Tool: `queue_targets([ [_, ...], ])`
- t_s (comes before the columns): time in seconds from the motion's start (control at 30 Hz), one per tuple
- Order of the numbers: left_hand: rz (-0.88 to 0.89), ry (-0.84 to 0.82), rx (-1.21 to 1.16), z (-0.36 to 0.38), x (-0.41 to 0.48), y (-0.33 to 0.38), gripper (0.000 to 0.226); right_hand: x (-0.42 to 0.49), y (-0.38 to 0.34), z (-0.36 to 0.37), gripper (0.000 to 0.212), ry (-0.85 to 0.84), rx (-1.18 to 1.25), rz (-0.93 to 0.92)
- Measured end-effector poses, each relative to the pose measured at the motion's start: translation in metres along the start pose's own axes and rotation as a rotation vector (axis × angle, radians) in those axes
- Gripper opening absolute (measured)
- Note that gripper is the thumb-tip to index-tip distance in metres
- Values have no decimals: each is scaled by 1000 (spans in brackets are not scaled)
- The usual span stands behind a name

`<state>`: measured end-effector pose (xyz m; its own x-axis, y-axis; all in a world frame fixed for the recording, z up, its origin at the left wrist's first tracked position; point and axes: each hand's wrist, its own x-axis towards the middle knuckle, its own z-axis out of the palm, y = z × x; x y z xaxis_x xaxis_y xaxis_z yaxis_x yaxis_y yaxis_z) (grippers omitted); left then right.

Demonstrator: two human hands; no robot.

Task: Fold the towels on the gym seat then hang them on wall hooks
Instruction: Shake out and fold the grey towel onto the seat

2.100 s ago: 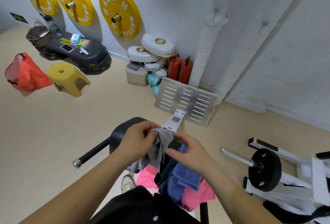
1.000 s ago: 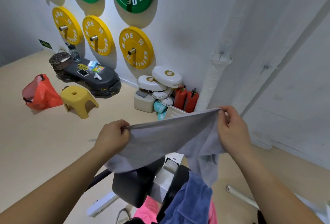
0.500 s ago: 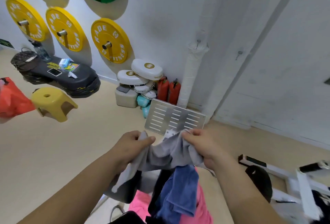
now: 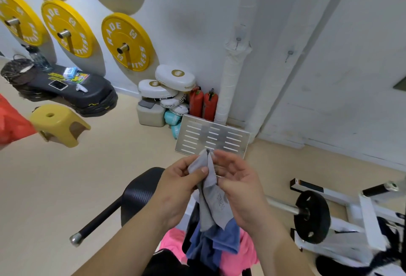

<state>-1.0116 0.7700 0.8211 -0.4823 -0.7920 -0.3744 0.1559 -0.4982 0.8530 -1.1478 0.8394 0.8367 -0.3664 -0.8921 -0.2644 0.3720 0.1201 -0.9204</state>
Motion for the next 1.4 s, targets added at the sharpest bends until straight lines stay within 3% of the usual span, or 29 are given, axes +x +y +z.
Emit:
queue_targets([
  [0.13, -8, -29, -156, 7, -5, 3, 29, -6, 0, -1, 47, -11, -261, -188],
  [0.27, -4, -94, -201, 17, -11, 7, 29, -10, -8, 0, 43, 19, -349, -338],
  [0.37, 12, -138, -67, 18, -15, 9, 29, -10, -13, -1, 26, 89, -403, -407],
  [0.5, 83, -201, 218, 11, -20, 15, 33, -13, -17, -5, 17, 113, -679, -463],
  [0.7, 262, -149, 547, 15, -32, 30, 42, -21, -26, 2, 25, -6, -603, -369],
  [0.77, 316, -113, 539, 15, -33, 32, 43, -21, -25, 1, 30, 24, -645, -361],
  [0.9, 317, -103, 409, 11, -29, 31, 36, -19, -27, -3, 10, 54, -722, -439],
  [1.03, 278, -147, 428, 11, -29, 31, 26, -20, -29, -7, 13, 99, -676, -454],
  [1.13, 269, -262, 707, 2, -19, 31, 31, -18, -32, -12, 10, 165, -582, -400],
  [1.2, 240, -339, 978, -8, -9, 27, 20, -15, -36, -17, 6, 220, -517, -381],
  [1.4, 70, -288, 1373, -53, 13, 14, 42, 10, -42, -68, 15, 500, -564, -413],
])
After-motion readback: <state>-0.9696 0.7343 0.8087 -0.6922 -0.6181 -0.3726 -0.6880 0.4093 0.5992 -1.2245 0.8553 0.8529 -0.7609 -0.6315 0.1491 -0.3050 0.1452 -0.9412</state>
